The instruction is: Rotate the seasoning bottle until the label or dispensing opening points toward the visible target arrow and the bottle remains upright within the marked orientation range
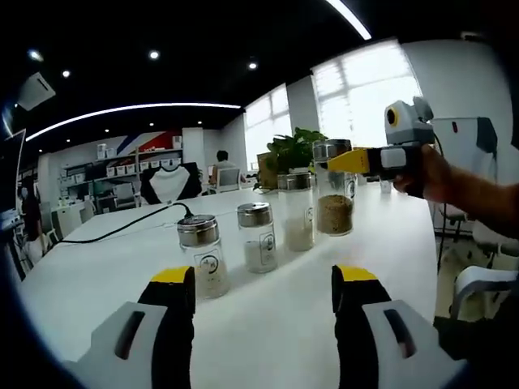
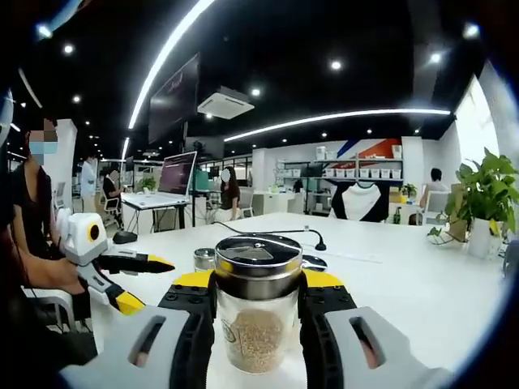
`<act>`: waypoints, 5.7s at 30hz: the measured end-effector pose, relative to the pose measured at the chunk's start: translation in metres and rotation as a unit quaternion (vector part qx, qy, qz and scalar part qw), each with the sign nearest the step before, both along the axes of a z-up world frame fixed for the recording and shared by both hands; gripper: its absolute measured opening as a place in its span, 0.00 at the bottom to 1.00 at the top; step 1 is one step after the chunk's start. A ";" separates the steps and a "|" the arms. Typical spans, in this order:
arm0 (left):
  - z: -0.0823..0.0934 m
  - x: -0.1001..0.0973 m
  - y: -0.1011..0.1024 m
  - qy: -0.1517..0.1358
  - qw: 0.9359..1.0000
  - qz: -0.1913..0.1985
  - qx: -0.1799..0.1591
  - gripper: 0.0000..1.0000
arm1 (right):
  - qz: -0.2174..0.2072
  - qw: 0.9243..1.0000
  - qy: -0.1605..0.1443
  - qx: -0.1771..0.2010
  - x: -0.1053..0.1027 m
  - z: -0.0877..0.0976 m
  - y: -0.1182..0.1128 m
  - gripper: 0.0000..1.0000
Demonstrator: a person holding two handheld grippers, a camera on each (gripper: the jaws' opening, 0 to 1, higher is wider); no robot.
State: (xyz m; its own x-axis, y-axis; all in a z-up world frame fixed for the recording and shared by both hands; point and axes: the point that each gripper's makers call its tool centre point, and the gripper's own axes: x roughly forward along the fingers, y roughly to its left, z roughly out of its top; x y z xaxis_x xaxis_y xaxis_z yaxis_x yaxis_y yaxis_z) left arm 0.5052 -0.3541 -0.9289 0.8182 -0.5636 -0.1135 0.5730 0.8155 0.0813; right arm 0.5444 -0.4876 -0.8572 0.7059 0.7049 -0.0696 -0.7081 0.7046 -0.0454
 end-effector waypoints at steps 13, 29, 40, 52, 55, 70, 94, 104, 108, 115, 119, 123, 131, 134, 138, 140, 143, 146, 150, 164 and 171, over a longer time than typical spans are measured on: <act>0.002 0.004 0.010 -0.005 1.000 0.017 -0.002 0.72 | -0.020 0.999 0.002 -0.026 0.027 -0.014 -0.031 0.37; -0.004 0.006 0.011 0.013 1.000 0.016 -0.010 0.80 | -0.009 0.999 0.019 -0.030 0.054 -0.030 -0.054 0.37; -0.007 0.008 0.013 0.028 0.999 0.019 -0.018 0.91 | -0.008 0.999 0.025 -0.026 0.067 -0.036 -0.074 0.37; -0.011 0.008 0.012 0.049 0.998 0.017 -0.033 1.00 | 0.003 0.999 0.032 -0.016 0.068 -0.036 -0.085 0.37; -0.012 0.009 0.012 0.052 0.998 0.017 -0.034 1.00 | 0.006 0.999 0.035 -0.018 0.067 -0.037 -0.084 0.37; -0.006 0.005 0.008 0.047 0.998 0.014 -0.035 1.00 | 0.011 0.999 0.035 -0.003 0.064 -0.038 -0.082 0.38; 0.003 -0.012 0.002 0.035 0.999 0.009 -0.033 1.00 | 0.020 0.999 0.034 -0.012 0.065 -0.040 -0.078 0.38; 0.004 -0.018 0.002 0.036 0.999 0.009 -0.033 1.00 | 0.005 0.999 0.032 -0.021 0.059 -0.041 -0.081 0.54; 0.004 -0.020 0.002 0.036 0.999 0.009 -0.033 1.00 | -0.023 0.999 0.029 -0.027 0.050 -0.042 -0.086 0.58; -0.001 -0.023 0.003 0.041 0.999 0.006 -0.032 1.00 | -0.056 0.998 0.030 -0.027 0.027 -0.045 -0.088 0.72; 0.001 -0.025 0.004 0.036 0.999 0.008 -0.032 1.00 | -0.063 0.997 0.029 -0.021 0.011 -0.047 -0.083 0.79; 0.004 -0.031 0.006 0.030 0.999 0.011 -0.033 1.00 | -0.069 0.997 0.028 -0.022 -0.005 -0.053 -0.078 0.86; 0.006 -0.046 0.011 0.020 0.999 0.022 -0.034 1.00 | -0.086 0.996 0.029 -0.017 -0.038 -0.058 -0.077 0.97; 0.006 -0.056 0.012 0.016 0.999 0.028 -0.035 1.00 | -0.088 0.996 0.031 -0.013 -0.053 -0.062 -0.079 0.99; 0.004 -0.071 0.011 0.014 0.999 0.029 -0.032 1.00 | -0.092 0.995 0.036 -0.003 -0.076 -0.069 -0.080 0.99; 0.003 -0.078 0.010 0.012 0.999 0.026 -0.028 1.00 | -0.093 0.995 0.037 -0.004 -0.086 -0.072 -0.079 0.99; 0.001 -0.087 0.010 0.009 0.999 0.023 -0.020 1.00 | -0.096 0.995 0.036 -0.010 -0.100 -0.076 -0.077 0.99; 0.000 -0.092 0.011 0.009 1.000 0.021 -0.019 1.00 | -0.100 0.994 0.039 -0.009 -0.112 -0.080 -0.075 0.99; 0.000 -0.100 0.012 0.005 1.000 0.016 -0.012 1.00 | -0.101 0.994 0.039 -0.006 -0.125 -0.080 -0.069 0.99; -0.006 -0.104 0.022 0.018 1.000 0.016 0.001 1.00 | -0.138 0.990 0.022 0.007 -0.136 -0.064 -0.067 0.99; -0.008 -0.100 0.026 0.020 1.000 0.015 -0.016 1.00 | -0.150 0.989 0.017 0.001 -0.136 -0.067 -0.074 0.99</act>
